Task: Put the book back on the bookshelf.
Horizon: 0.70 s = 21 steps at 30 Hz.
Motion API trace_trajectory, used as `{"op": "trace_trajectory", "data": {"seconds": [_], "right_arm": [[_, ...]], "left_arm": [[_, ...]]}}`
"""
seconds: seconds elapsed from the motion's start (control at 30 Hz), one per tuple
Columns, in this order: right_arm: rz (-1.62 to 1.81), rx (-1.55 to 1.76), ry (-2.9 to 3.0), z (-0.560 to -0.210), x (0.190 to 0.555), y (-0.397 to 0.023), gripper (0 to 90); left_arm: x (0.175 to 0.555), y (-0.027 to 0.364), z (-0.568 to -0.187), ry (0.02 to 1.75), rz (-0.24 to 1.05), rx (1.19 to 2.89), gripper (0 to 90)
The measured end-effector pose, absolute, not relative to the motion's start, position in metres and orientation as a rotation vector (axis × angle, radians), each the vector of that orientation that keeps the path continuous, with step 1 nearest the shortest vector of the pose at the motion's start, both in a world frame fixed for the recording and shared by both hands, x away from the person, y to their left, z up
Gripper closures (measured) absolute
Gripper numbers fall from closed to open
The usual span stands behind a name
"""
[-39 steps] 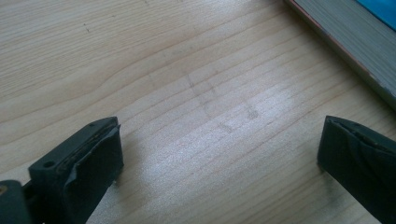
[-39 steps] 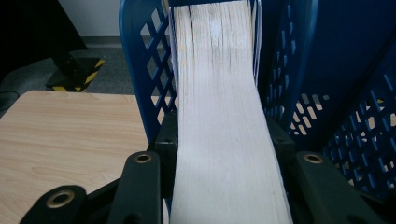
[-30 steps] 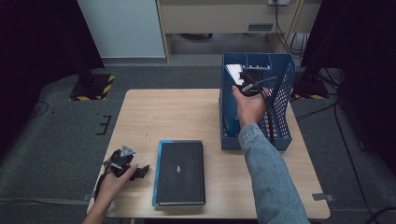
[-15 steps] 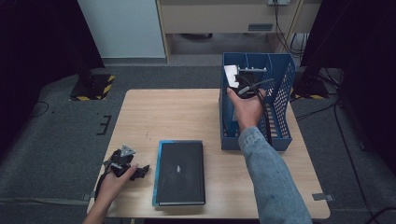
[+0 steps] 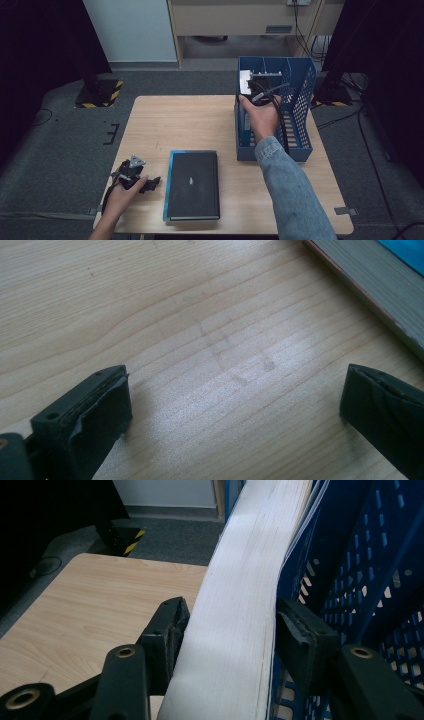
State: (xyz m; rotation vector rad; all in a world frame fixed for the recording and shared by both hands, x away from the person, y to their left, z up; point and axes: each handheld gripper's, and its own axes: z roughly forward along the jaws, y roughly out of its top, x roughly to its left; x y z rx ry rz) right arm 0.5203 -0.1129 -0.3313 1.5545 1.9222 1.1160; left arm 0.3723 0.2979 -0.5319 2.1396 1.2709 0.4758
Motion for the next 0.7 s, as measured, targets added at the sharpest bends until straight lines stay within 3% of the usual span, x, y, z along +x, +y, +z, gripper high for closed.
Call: {"op": "trace_trajectory", "data": {"seconds": [0.37, 0.7], "right_arm": [[1.138, 1.549, 1.950, -0.331, 0.521, -0.117, 42.5], [1.163, 1.499, 1.958, -0.328, 0.515, -0.130, 21.4]], "left_arm": [[0.372, 0.298, -0.532, 1.271, 0.475, 2.141, 0.0], [0.372, 0.297, -0.532, 1.271, 0.474, 2.140, 0.0]]}}
